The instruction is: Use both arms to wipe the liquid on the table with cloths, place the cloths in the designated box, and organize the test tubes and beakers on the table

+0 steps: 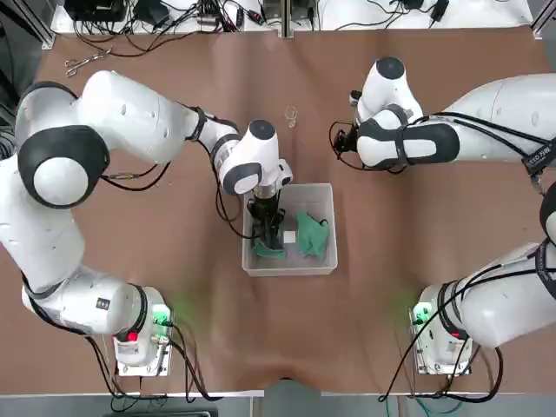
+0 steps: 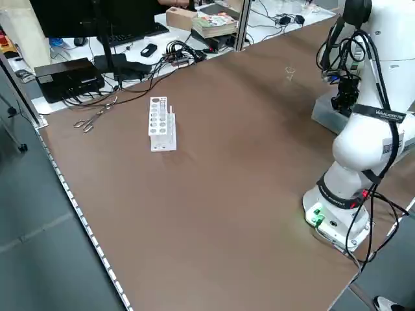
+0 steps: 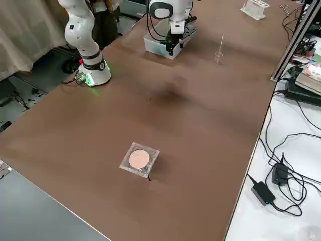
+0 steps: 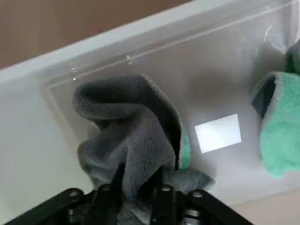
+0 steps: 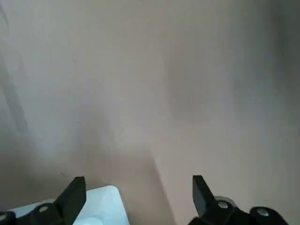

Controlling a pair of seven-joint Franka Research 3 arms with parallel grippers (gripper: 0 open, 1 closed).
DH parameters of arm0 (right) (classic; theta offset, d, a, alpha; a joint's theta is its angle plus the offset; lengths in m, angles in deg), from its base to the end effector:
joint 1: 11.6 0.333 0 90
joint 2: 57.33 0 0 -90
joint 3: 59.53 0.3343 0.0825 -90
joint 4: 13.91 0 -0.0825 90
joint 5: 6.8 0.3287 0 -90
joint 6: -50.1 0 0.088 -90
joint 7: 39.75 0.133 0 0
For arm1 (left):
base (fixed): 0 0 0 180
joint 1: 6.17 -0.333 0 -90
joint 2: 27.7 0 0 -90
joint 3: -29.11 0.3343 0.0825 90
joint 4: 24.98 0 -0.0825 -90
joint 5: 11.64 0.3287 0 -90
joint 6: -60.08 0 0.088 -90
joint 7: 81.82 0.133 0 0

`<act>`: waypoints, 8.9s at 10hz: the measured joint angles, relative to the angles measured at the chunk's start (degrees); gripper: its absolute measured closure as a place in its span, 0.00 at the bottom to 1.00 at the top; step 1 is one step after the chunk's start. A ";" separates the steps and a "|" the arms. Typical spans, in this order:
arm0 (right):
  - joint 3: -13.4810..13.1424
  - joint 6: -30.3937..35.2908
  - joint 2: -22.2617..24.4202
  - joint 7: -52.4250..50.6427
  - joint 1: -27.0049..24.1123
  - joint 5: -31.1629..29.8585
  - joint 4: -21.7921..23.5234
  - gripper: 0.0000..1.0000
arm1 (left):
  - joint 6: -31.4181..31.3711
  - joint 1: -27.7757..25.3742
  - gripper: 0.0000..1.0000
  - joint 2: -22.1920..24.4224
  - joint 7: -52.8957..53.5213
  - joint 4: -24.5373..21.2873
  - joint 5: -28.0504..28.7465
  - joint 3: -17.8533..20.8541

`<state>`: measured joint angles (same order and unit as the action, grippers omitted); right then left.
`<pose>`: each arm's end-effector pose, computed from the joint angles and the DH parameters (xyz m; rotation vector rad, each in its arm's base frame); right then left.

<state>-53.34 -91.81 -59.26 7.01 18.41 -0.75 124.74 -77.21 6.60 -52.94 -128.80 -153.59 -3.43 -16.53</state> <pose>0.3682 0.2711 0.3320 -3.0463 0.4088 0.0442 0.2628 -0.4221 0.2518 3.0595 -0.4435 -0.4106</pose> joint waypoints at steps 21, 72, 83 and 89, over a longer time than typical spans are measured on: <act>-0.72 -3.08 -14.48 29.99 24.93 -6.11 -6.06 0.02 | 29.71 -2.22 0.94 16.82 12.90 14.00 0.80 30.11; -3.77 -12.17 -8.38 -81.34 -41.01 22.23 11.97 0.93 | 35.36 0.99 0.68 6.86 -11.65 19.24 -9.85 -1.44; -0.85 20.63 9.76 -42.27 -22.69 16.70 0.33 0.93 | 23.63 -0.76 0.04 1.04 -3.89 34.09 -3.69 13.53; -0.52 10.25 14.00 2.50 13.26 20.34 1.52 0.93 | 4.78 -0.73 0.09 -10.81 -3.13 40.07 -3.70 16.15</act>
<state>-53.86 -81.56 -45.26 9.51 31.67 19.59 126.26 -72.43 5.87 -63.75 -131.92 -113.52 -7.12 -0.38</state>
